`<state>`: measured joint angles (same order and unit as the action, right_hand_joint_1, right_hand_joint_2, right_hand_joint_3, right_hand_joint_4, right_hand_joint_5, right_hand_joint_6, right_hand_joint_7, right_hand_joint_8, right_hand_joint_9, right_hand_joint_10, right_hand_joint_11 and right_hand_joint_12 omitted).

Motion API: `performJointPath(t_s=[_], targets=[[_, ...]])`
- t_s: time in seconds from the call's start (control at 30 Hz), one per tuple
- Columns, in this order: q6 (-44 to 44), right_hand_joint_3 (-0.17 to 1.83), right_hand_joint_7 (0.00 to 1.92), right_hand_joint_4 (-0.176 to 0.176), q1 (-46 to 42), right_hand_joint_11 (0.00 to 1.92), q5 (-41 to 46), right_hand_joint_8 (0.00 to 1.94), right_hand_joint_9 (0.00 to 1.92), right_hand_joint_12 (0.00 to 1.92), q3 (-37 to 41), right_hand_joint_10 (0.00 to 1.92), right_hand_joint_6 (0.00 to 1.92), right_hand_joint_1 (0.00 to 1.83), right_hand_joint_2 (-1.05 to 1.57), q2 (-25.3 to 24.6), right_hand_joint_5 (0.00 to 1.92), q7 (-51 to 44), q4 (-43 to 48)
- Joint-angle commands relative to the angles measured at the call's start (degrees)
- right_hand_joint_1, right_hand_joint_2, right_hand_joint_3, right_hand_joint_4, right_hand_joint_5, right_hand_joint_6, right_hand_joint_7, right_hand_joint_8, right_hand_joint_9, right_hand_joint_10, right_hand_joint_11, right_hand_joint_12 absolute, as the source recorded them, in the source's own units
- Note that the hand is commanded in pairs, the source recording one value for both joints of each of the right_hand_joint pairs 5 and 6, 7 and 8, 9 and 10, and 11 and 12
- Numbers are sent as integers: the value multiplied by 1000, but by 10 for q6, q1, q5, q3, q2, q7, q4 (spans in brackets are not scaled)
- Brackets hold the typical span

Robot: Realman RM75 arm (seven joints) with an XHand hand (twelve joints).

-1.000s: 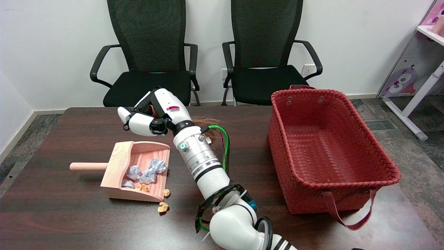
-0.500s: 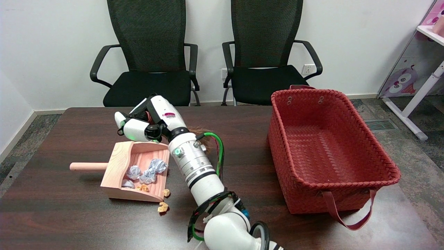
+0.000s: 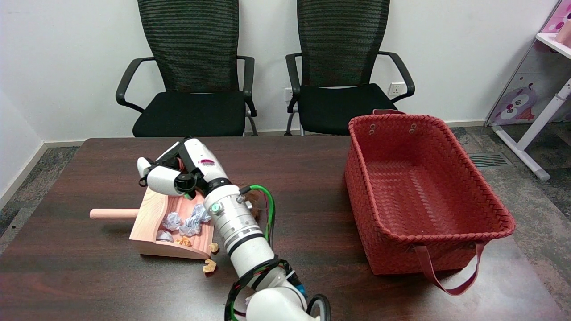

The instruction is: Sweep the paper ball into the dustpan.

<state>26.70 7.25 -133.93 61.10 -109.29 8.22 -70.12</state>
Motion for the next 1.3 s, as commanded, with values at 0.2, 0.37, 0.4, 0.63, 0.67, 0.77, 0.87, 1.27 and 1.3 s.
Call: performJointPath(t_s=[0.2,0.37,0.4,0.63,0.67,0.77,0.87,1.27,1.3], targets=[[18,1440,1920,-2,60,1920,72,1920,1920,1920,-44,1920,1920,917,1478,-31,1920,256,90],[41,1380,1920,-1,88,1920,67,1920,1920,1920,-65,1920,1920,917,1448,-20,1920,389,99],[43,1393,1920,-1,93,1920,67,1920,1920,1920,-68,1920,1920,917,1431,-19,1920,404,98],[45,1403,1920,-1,135,1920,67,1920,1920,1920,-73,1920,1920,917,1430,-6,1920,489,109],[45,1401,1920,-1,146,1917,67,1920,1920,1917,-75,1920,1920,917,1433,-1,1920,505,115],[45,1380,1920,-9,166,1863,67,1920,1920,1863,-87,1920,1920,946,1438,12,1920,528,122],[39,1362,1920,-11,178,1864,70,1920,1920,1864,-98,1920,1920,945,1441,23,1920,537,117],[42,1353,1920,-18,170,1891,67,1920,1920,1891,-117,1920,1920,962,1419,67,1920,525,38],[42,1330,1920,-19,170,1904,67,1920,1920,1904,-117,1920,1920,961,1427,70,1920,524,35]])
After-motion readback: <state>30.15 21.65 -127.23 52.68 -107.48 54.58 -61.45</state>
